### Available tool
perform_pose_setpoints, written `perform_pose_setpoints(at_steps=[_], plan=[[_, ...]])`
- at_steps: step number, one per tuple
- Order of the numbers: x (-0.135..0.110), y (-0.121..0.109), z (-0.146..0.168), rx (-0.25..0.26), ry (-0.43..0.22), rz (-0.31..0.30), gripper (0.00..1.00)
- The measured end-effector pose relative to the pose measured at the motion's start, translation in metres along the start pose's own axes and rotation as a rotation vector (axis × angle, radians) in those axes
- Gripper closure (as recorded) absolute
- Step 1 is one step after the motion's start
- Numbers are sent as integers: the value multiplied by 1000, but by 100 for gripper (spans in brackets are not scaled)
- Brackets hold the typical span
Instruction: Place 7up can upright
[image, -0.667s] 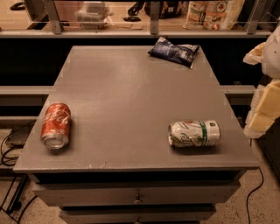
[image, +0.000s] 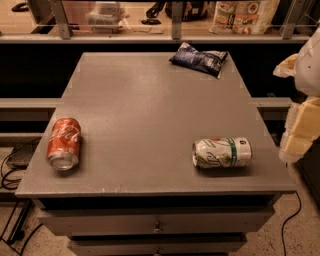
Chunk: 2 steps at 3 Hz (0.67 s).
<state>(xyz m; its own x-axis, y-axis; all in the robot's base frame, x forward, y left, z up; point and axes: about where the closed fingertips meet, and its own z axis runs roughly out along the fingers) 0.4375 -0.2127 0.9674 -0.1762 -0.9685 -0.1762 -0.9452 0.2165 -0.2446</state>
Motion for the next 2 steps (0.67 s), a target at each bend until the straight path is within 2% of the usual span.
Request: perform_pose_setpoints(at_steps=[1,2], plan=[[-17,14,19,-34,20,-111,0],[-26,15,23,-38,23,-125,0]])
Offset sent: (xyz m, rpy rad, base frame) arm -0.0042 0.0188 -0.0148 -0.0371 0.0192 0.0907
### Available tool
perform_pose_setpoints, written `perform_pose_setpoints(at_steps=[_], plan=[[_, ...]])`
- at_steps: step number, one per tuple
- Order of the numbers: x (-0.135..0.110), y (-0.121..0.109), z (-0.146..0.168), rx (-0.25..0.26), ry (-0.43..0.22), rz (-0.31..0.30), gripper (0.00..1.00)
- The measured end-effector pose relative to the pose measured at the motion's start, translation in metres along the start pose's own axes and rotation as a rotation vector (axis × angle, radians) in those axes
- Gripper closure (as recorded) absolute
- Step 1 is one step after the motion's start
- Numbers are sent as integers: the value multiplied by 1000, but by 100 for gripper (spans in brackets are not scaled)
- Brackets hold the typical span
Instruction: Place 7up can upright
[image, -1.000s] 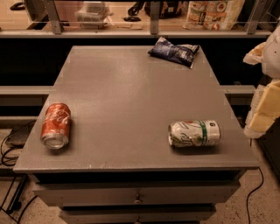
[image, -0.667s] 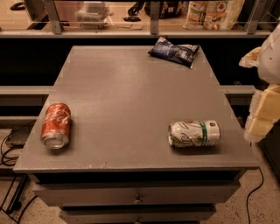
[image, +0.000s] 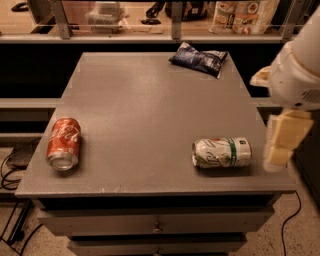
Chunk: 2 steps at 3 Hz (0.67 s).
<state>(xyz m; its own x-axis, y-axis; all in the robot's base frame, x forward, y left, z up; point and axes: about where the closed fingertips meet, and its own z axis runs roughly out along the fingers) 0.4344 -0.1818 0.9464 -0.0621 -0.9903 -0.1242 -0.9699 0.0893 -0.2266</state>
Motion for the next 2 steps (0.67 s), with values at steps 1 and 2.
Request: perform_pose_setpoints(at_steps=[1,2], plan=[[-26,-2,14,-16,2,-43,0],[-62,1,37,-24,35,-127,0]])
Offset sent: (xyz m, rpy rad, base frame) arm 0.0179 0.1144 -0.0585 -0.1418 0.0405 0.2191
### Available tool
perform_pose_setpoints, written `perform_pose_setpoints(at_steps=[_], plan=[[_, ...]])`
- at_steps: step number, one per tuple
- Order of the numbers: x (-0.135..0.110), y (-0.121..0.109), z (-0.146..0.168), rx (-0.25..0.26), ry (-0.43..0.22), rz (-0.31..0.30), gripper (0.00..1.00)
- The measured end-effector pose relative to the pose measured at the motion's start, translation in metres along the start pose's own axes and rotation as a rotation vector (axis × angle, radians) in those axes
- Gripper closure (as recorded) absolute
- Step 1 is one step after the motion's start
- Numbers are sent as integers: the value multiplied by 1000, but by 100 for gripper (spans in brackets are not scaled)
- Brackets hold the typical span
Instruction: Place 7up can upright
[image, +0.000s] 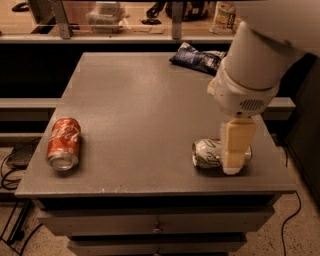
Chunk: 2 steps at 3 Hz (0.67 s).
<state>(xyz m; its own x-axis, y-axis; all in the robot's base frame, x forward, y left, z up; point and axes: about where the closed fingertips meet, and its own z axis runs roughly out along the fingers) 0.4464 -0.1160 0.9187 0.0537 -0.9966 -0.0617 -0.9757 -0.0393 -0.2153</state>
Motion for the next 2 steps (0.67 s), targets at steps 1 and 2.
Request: perform_pose_setpoints(at_steps=[1,2], plan=[[-21,2,26,-25,55,-54,0],[-23,6,48,-54,109,-73,0]])
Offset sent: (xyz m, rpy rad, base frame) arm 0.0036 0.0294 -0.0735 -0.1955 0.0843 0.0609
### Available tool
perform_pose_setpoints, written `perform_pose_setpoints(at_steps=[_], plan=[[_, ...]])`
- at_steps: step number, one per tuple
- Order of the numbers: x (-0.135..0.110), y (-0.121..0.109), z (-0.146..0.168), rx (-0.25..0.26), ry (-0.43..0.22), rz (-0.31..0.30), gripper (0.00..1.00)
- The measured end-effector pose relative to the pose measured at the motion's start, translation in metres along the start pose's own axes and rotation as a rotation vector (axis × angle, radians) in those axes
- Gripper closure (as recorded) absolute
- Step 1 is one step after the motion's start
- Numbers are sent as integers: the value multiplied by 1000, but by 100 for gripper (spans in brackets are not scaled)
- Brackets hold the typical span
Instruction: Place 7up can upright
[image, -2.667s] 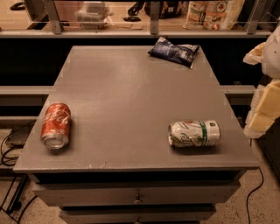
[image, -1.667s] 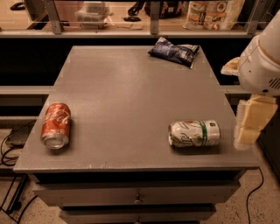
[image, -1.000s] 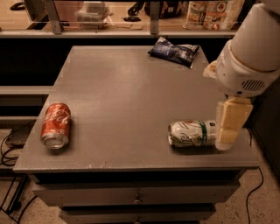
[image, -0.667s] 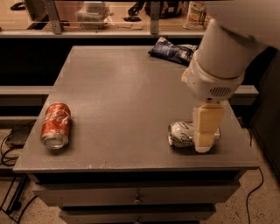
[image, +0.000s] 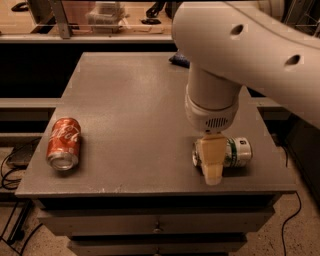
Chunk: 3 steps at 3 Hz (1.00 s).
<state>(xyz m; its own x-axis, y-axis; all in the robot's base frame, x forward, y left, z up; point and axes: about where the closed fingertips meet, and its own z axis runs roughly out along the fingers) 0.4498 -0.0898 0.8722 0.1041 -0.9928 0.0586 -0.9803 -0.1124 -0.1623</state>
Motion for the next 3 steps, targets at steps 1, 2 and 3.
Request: perform_pose_setpoints(at_steps=[1,2,3], plan=[[11,1,17,-24,48,15,0],[26,1,29,-43,80,44,0],[34,3,42,-68,86,61,0]])
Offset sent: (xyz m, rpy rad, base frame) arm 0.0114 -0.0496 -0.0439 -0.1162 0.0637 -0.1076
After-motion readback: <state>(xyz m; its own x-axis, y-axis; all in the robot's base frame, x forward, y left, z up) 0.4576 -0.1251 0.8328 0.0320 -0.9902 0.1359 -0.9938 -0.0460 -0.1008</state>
